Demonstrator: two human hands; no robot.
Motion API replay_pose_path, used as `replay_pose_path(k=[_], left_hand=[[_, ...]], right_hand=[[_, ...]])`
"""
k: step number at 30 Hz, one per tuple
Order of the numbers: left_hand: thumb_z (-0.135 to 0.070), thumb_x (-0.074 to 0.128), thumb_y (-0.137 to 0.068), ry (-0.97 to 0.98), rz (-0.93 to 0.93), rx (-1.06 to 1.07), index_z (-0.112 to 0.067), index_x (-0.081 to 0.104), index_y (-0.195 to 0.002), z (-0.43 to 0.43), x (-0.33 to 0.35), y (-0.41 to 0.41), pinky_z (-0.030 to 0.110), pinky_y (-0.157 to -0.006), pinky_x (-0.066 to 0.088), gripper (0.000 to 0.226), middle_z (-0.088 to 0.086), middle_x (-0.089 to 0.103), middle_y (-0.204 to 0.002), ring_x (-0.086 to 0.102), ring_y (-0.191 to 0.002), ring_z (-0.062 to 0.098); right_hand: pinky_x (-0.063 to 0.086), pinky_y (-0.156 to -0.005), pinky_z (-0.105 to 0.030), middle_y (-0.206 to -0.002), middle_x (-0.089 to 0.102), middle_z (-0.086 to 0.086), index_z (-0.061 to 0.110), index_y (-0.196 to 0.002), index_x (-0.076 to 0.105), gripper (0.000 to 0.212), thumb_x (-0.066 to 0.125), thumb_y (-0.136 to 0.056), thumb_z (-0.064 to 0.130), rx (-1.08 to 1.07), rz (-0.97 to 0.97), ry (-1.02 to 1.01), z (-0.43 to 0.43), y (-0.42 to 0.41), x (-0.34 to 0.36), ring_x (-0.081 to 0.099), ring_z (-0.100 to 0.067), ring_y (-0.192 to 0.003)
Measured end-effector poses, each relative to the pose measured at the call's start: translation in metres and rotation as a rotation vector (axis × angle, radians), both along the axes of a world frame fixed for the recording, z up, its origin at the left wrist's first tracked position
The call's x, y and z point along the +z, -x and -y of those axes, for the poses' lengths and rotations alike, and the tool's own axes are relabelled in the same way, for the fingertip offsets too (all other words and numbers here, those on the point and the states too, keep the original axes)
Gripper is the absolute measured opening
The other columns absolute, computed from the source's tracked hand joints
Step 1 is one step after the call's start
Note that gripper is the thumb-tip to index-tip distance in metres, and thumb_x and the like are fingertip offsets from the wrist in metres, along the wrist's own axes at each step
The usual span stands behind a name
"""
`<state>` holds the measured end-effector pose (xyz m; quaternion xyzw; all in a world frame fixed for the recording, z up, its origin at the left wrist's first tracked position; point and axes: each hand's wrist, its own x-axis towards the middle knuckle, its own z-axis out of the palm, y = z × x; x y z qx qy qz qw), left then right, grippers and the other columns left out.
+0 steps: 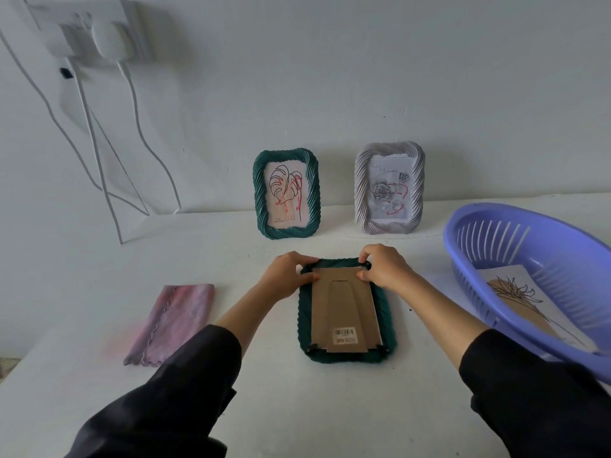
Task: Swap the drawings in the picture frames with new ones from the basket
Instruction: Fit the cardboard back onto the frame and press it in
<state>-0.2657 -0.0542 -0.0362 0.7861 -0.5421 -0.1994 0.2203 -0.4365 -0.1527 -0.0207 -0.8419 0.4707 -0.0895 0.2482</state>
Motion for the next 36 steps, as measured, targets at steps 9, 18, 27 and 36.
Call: replay_pose_path(k=[9,18,27,36], left_hand=[[-0.025,0.065,-0.086,0.050,-0.021,0.025,-0.018,0.066,-0.115,0.000,-0.003,0.001,0.028,-0.094,0.040,0.030,0.002,0.061,-0.125,0.054,-0.115,0.019],[-0.025,0.065,-0.086,0.076,-0.045,0.070,-0.019,0.067,-0.116,-0.003,-0.003,0.006,0.030,-0.090,0.045,0.031,0.003,0.063,-0.123,0.056,-0.110,0.020],[-0.014,0.051,-0.095,0.147,-0.229,0.215,-0.013,0.059,-0.125,-0.019,0.003,0.016,0.031,-0.080,0.054,0.031,0.013,0.066,-0.108,0.063,-0.083,0.023],[-0.002,0.055,-0.087,0.014,-0.161,0.176,-0.006,0.061,-0.122,-0.048,0.008,0.035,0.023,-0.076,0.047,0.035,0.014,0.063,-0.117,0.060,-0.098,0.025]], right_hand=[[0.044,-0.084,-0.030,-0.119,0.060,-0.013,0.004,-0.106,0.061,0.025,0.067,-0.083,0.012,0.008,0.036,-0.007,-0.001,0.001,0.000,0.056,-0.028,-0.108],[0.038,-0.076,-0.025,-0.113,0.063,-0.013,0.003,-0.100,0.064,0.018,0.066,-0.083,0.010,-0.011,0.124,0.008,-0.002,0.004,-0.007,0.057,-0.024,-0.095],[0.038,-0.082,-0.024,-0.090,0.056,0.000,0.011,-0.116,0.063,0.038,0.071,-0.079,0.014,-0.096,0.451,-0.302,0.002,0.026,-0.018,0.052,-0.015,-0.094],[0.044,-0.050,-0.015,-0.076,0.053,-0.004,0.009,-0.113,0.063,0.038,0.064,-0.078,-0.006,-0.231,0.544,-0.474,-0.037,0.057,-0.015,0.050,-0.013,-0.064]])
